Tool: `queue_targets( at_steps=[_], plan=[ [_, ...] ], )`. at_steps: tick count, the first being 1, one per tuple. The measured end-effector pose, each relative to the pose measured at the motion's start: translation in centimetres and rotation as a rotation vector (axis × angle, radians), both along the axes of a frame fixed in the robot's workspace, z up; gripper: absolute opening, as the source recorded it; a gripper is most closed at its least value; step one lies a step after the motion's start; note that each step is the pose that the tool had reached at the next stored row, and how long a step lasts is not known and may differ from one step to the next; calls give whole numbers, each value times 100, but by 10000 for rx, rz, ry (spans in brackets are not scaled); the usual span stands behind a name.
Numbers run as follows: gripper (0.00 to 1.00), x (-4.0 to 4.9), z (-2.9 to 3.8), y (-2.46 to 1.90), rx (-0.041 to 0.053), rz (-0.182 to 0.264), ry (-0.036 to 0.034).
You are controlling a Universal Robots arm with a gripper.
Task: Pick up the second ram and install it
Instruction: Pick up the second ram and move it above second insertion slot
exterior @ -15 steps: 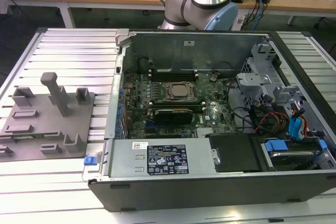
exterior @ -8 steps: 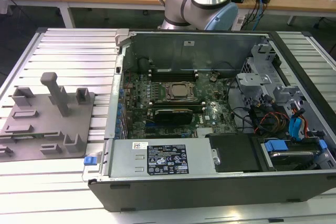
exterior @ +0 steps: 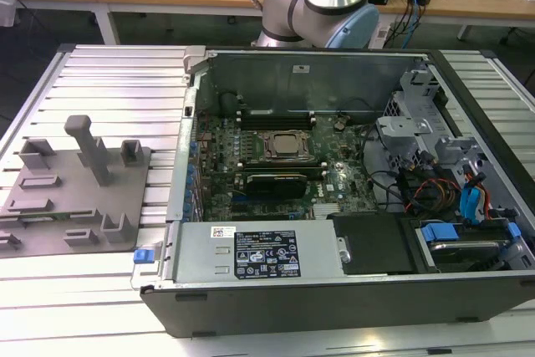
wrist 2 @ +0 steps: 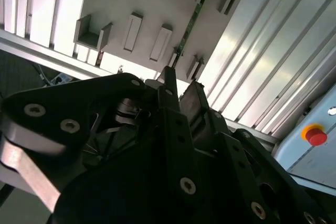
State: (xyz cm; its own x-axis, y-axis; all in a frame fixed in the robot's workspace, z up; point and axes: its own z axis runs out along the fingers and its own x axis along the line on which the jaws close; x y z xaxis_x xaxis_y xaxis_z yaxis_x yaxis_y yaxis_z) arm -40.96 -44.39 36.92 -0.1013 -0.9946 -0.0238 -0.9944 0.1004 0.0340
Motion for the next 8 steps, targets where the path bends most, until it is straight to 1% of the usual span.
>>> queue_targets(
  at_steps=[2,8],
  plan=[
    [30,0,-42,0,0,0,-1],
    [30,0,-105,0,0,0,0]
  ],
)
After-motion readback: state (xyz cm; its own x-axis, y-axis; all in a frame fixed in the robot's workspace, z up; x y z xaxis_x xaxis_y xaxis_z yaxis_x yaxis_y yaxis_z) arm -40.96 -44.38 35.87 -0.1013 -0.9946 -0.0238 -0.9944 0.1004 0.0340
